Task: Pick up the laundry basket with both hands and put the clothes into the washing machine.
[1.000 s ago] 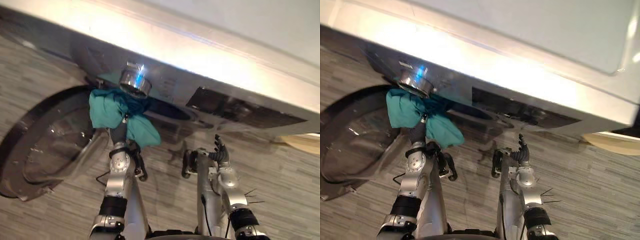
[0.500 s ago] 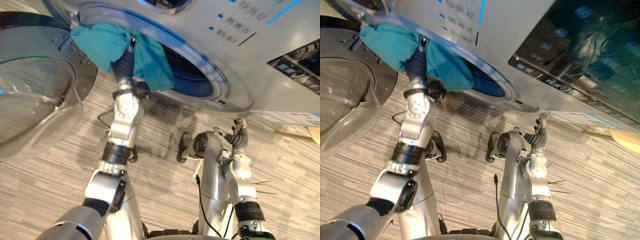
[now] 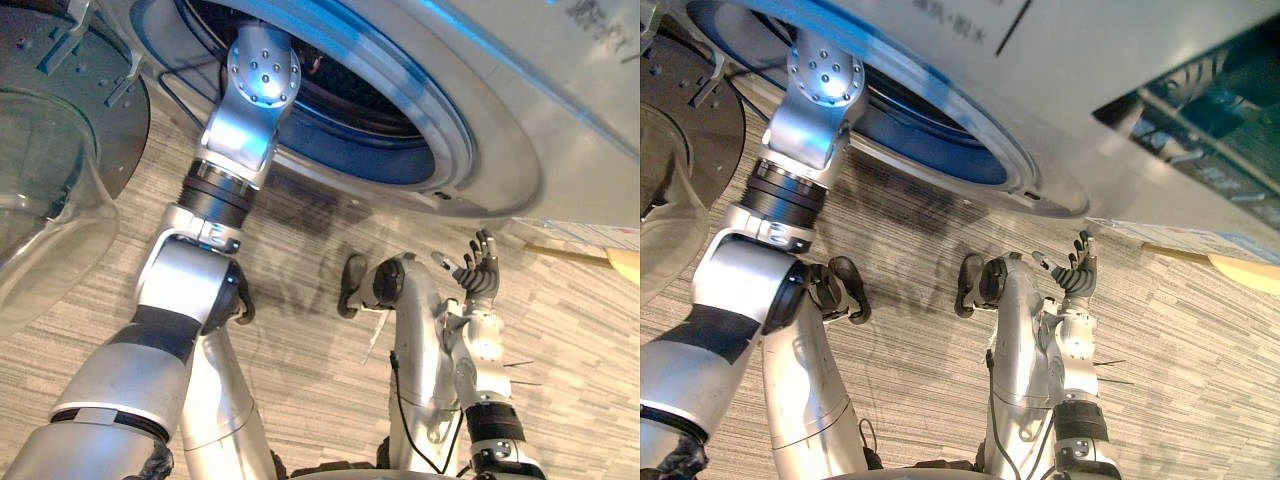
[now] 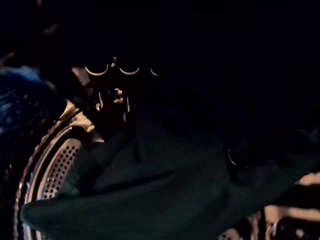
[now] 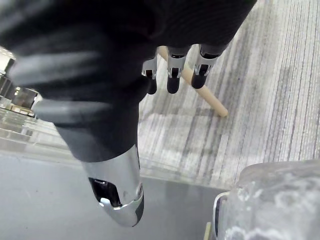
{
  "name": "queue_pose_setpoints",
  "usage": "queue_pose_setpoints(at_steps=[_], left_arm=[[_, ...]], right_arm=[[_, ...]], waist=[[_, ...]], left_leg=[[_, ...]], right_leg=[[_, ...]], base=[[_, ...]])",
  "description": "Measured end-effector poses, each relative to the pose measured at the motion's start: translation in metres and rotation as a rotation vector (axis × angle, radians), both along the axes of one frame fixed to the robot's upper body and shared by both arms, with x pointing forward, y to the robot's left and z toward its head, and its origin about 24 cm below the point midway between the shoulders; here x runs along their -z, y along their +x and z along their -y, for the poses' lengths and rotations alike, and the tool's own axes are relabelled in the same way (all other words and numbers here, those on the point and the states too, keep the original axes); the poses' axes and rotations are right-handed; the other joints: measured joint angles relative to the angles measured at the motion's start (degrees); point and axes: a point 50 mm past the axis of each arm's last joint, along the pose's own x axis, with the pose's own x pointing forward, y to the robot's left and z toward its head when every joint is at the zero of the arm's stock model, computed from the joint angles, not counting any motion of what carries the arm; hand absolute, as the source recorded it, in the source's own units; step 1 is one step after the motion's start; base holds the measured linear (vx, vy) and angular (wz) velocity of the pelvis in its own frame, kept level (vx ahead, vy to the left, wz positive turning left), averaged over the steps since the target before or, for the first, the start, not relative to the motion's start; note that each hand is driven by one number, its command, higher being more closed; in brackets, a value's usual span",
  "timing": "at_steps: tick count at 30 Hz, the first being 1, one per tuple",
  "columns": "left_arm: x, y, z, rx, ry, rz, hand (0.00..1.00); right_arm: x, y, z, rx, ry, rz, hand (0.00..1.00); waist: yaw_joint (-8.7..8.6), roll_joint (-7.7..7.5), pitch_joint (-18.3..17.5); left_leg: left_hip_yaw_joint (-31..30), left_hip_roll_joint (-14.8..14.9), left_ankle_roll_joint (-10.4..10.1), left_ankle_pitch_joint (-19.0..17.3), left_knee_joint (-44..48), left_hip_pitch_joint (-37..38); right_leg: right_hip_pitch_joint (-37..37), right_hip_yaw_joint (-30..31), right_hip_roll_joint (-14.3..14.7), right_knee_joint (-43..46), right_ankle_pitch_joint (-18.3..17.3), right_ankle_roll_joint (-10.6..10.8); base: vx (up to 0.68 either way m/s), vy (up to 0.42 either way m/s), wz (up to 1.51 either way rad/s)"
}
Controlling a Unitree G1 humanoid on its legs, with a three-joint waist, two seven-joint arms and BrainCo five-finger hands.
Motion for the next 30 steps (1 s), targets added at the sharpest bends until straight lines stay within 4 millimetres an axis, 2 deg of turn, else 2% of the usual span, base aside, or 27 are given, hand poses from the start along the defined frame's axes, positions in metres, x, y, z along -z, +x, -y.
queue_pose_setpoints(at_steps=[2,4,10,15,18,20,25,26,28,29,30], left_arm=[[0.013,0.013,-0.005,-0.140,0.163,-0.060,0.00],[0.024,0.021,-0.007,-0.210,0.272,-0.120,0.00],[0.059,0.038,-0.014,-0.208,0.391,-0.331,0.00],[0.086,0.042,-0.017,-0.172,0.378,-0.423,0.00],[0.100,0.044,-0.026,-0.154,0.311,-0.470,0.00],[0.118,0.045,-0.034,-0.150,0.258,-0.512,0.00],[0.145,0.034,-0.051,-0.126,0.084,-0.501,0.00],[0.155,0.031,-0.057,-0.125,0.047,-0.518,0.00],[0.197,0.021,-0.066,-0.105,-0.043,-0.599,0.00],[0.237,0.008,-0.070,-0.074,-0.133,-0.692,0.00],[0.256,0.001,-0.070,-0.061,-0.178,-0.737,0.00]], right_arm=[[0.000,0.000,-0.001,-0.020,0.014,0.005,0.00],[0.000,0.000,-0.001,-0.038,0.018,0.008,0.00],[0.000,0.003,-0.005,-0.103,0.007,0.007,0.00],[-0.004,0.007,-0.011,-0.143,0.006,0.022,0.00],[-0.006,0.010,-0.019,-0.171,0.003,0.024,0.00],[0.001,0.010,-0.022,-0.184,0.003,-0.012,0.00],[0.009,0.006,-0.021,-0.181,-0.005,-0.045,0.00],[0.011,0.005,-0.021,-0.179,-0.005,-0.052,0.00],[0.019,-0.002,-0.019,-0.173,-0.006,-0.085,0.00],[0.032,-0.012,-0.017,-0.162,-0.001,-0.138,0.00],[0.040,-0.017,-0.015,-0.157,0.002,-0.168,0.00]], waist=[[0.12,0.00,0.00],[0.37,0.00,0.00],[0.84,0.00,0.00],[1.02,-0.06,-0.18],[1.08,-0.05,-0.18],[1.18,-0.05,-0.18],[1.44,0.03,-0.26],[1.52,0.06,-0.27],[1.93,0.07,-0.28],[2.53,0.47,-0.68],[2.58,0.61,-1.16]], left_leg=[[0.24,0.24,0.00,0.00,-0.04,0.01],[0.27,0.44,0.00,0.00,-0.10,0.01],[0.47,1.27,0.00,0.00,-0.86,1.12],[0.73,1.31,0.00,0.00,-1.75,2.28],[1.28,1.30,0.03,0.03,-2.84,3.64],[2.31,1.30,0.01,0.05,-5.12,7.18],[4.31,1.19,-0.34,0.61,-11.42,15.99],[4.86,1.18,-0.40,0.92,-13.19,18.16],[6.56,1.06,-0.80,1.42,-17.84,25.05],[7.69,0.89,-1.34,1.73,-21.63,30.90],[8.17,0.79,-1.51,1.91,-23.41,33.56]], right_leg=[[0.00,-0.01,0.24,-0.11,0.04,-0.06],[0.00,0.01,0.56,-0.23,0.13,-0.07],[0.72,0.06,0.78,-1.35,0.89,-0.30],[1.84,0.01,0.85,-2.39,1.08,-0.16],[2.90,0.15,0.85,-3.49,1.30,0.01],[6.12,0.17,0.80,-5.64,1.39,0.17],[14.32,-0.09,0.89,-11.82,2.01,0.52],[16.34,-0.28,0.94,-13.55,2.38,0.47],[22.52,-0.46,1.00,-17.97,2.87,0.65],[28.03,-0.80,1.08,-21.53,3.08,0.78],[30.45,-1.01,1.09,-23.18,3.20,0.86]], base=[[0.03,-0.031,-0.04],[0.02,-0.028,-0.04],[0.03,-0.030,-0.07],[0.04,-0.036,-0.01],[0.06,-0.042,0.00],[0.06,-0.041,0.04],[0.08,-0.053,0.03],[0.09,-0.058,0.00],[0.12,-0.066,0.00],[0.13,-0.061,0.01],[0.20,-0.079,0.06]])
